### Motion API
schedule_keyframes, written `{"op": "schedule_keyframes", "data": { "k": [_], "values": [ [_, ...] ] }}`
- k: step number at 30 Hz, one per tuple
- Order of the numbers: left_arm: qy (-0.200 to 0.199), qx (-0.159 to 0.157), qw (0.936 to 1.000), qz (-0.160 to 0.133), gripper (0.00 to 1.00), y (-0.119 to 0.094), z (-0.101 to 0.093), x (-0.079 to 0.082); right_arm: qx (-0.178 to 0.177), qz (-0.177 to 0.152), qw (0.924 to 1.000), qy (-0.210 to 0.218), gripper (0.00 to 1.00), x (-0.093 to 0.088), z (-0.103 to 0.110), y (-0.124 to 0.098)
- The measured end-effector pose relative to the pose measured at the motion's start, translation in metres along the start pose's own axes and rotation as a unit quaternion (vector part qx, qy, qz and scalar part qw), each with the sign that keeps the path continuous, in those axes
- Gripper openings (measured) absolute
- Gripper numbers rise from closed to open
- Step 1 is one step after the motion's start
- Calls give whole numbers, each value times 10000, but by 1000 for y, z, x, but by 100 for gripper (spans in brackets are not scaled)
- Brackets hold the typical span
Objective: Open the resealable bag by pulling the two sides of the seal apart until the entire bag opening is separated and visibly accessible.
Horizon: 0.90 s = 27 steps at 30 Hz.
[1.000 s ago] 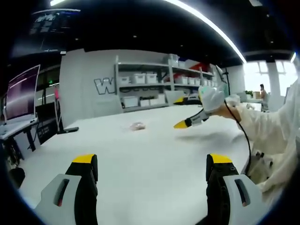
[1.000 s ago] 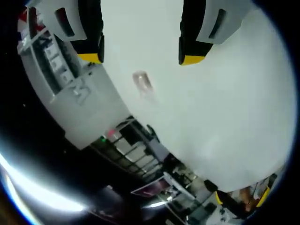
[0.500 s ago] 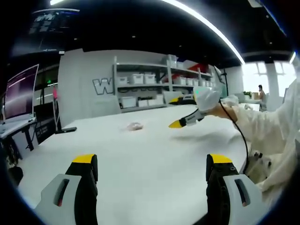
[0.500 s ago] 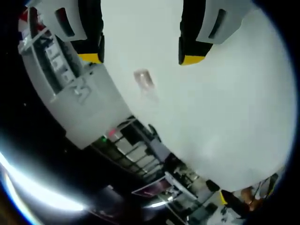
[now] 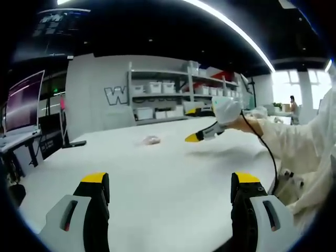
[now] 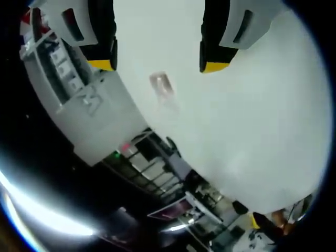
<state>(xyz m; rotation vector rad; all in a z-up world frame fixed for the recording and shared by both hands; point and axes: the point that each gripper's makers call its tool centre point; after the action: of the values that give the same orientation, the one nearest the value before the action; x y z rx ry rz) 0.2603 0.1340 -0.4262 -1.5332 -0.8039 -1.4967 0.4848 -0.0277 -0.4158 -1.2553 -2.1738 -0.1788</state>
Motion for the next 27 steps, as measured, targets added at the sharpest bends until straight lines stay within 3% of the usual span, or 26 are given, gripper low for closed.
{"op": "schedule_keyframes", "data": {
  "k": [27],
  "values": [
    [-15, 22, 10000, -19, 95, -3, 1, 1, 25, 56, 9998, -203, 60, 4, 6, 12]
  ]
}}
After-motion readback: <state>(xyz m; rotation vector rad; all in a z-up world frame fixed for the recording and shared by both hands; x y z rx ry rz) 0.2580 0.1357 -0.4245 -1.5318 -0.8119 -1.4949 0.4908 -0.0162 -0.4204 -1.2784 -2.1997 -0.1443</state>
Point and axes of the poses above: the point that each gripper's makers call its tool centre point, and the gripper's own axes: y roughly forward along the fingers, z roughly to its left, x roughly out of its top, and after that the axes turned 3 degrees about -x, right-handed
